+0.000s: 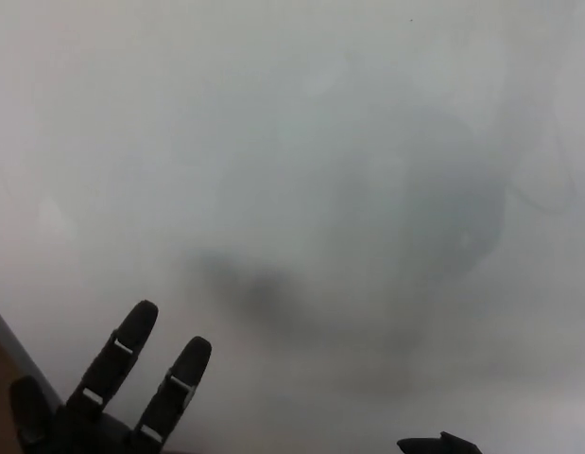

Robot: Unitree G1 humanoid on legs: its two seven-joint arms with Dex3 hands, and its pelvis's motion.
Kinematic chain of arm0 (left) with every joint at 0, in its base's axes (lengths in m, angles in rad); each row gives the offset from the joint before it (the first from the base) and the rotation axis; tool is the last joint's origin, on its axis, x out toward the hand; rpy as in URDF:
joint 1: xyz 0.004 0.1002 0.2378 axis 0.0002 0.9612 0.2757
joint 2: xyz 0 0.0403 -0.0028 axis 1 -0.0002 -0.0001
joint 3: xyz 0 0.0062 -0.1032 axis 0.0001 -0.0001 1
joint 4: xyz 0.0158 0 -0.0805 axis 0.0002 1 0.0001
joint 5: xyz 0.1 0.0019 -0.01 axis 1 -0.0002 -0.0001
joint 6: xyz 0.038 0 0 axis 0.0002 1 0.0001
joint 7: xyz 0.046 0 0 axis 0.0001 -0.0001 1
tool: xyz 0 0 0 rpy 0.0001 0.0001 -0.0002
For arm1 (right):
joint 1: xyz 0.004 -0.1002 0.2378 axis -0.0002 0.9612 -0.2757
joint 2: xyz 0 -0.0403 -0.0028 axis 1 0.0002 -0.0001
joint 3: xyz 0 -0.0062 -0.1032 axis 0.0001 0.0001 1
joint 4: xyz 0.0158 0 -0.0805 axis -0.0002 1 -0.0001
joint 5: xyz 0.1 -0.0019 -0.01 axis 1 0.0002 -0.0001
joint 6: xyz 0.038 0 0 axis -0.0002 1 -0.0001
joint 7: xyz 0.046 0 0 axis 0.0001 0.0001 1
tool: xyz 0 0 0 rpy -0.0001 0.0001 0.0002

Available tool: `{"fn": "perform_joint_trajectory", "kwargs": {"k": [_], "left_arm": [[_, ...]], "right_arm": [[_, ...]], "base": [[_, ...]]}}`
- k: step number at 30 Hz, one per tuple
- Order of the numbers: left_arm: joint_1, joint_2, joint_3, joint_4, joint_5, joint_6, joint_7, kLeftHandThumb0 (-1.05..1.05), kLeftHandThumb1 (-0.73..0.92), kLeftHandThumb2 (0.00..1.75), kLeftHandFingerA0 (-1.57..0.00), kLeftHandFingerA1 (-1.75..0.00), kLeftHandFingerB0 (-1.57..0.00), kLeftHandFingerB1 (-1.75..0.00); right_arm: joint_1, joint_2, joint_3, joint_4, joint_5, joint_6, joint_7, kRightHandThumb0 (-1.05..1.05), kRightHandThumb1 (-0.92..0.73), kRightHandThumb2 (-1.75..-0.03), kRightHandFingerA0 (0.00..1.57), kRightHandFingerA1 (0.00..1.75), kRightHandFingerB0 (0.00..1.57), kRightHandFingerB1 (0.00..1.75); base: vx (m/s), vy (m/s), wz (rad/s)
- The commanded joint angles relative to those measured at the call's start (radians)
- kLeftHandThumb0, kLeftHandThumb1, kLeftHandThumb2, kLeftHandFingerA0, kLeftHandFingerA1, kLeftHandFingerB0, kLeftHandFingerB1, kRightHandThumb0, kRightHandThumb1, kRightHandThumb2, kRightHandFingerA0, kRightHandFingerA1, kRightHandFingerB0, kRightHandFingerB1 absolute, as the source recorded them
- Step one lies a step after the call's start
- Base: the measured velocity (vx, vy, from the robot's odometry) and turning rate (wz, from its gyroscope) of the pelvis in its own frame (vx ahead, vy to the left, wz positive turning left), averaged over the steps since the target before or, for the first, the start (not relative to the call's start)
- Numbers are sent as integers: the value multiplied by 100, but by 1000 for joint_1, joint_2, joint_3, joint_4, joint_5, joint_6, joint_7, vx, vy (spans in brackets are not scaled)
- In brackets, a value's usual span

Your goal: A magnetic marker holder is on the left hand side of the white board, the robot put the index and middle finger into the opening of the container and pull off the magnetic holder and hand it to a human on the left hand side.

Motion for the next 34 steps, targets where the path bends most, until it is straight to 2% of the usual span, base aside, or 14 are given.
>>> {"fn": "perform_joint_trajectory", "kwargs": {"k": [1, 5, 6, 8, 9, 10, 15, 16, 17, 18, 23, 29, 30, 34], "left_arm": [[70, 115, -224, 384, 729, -734, 447, -89, 54, 93, -20, -48, -11, -39], [81, 114, -244, 401, 737, -759, 469, -89, 55, 93, -21, -48, -11, -39], [81, 115, -247, 410, 737, -766, 467, -88, 71, 63, -28, -36, -16, -27], [80, 118, -253, 431, 734, -784, 466, -89, 70, 62, -28, -36, -17, -27], [78, 118, -255, 438, 732, -789, 467, -89, 70, 62, -28, -36, -17, -27], [79, 116, -253, 443, 727, -791, 467, -87, 54, 92, -23, -47, -12, -39], [83, 113, -260, 459, 724, -826, 473, -87, 55, 93, -24, -48, -12, -39], [81, 113, -262, 466, 724, -834, 474, -87, 70, 62, -31, -37, -18, -27], [79, 114, -264, 470, 725, -839, 475, -87, 70, 62, -31, -37, -18, -27], [71, 114, -267, 483, 726, -847, 478, -88, 55, 93, -25, -48, -13, -39], [61, 114, -274, 506, 734, -871, 491, -86, 57, 94, -23, -48, -11, -39], [33, 112, -277, 536, 739, -900, 502, -87, 72, 63, -33, -38, -18, -27], [32, 111, -276, 539, 740, -904, 502, -85, 58, 96, -26, -50, -10, -39], [28, 107, -272, 551, 741, -915, 502, -85, 58, 95, -26, -50, -12, -40]], "right_arm": [[100, -16, 6, 5, -8, -26, -50, -58, -72, -62, 74, 50, 69, 48], [121, -16, 8, 4, -9, -32, -58, -58, -72, -62, 73, 51, 68, 47], [126, -15, 6, 2, -7, -37, -56, -59, -72, -62, 74, 50, 68, 47], [133, -14, 5, -1, -4, -42, -55, -59, -72, -62, 74, 50, 67, 47], [133, -14, 6, -1, -7, -41, -57, -59, -72, -62, 74, 50, 67, 47], [134, -15, 8, -2, -9, -42, -60, -59, -72, -62, 74, 50, 67, 47], [134, -15, 7, -5, -7, -44, -55, -60, -71, -62, 74, 50, 68, 47], [133, -15, 8, -7, -8, -41, -57, -59, -72, -62, 75, 51, 68, 47], [132, -15, 8, -9, -10, -39, -58, -59, -72, -62, 75, 51, 68, 47], [131, -17, 9, -15, -10, -35, -54, -60, -72, -62, 74, 50, 68, 46], [128, -18, 11, -15, -12, -28, -51, -60, -73, -62, 73, 51, 67, 47], [104, -19, 7, -13, -9, -25, -47, -59, -72, -62, 73, 52, 68, 48], [104, -19, 7, -14, -9, -25, -47, -58, -72, -62, 73, 52, 68, 48], [104, -21, 11, -15, -16, -25, -57, -58, -72, -62, 75, 52, 68, 48]], "base": [[0, 0, 0], [0, 0, 0], [0, 0, 0], [0, 0, 0], [0, 0, 0], [0, 0, 0], [0, 0, 0], [0, 0, 0], [0, 0, 0], [0, 0, 0], [0, 0, 0], [0, 0, 0], [0, 0, 0], [0, 0, 0]]}}
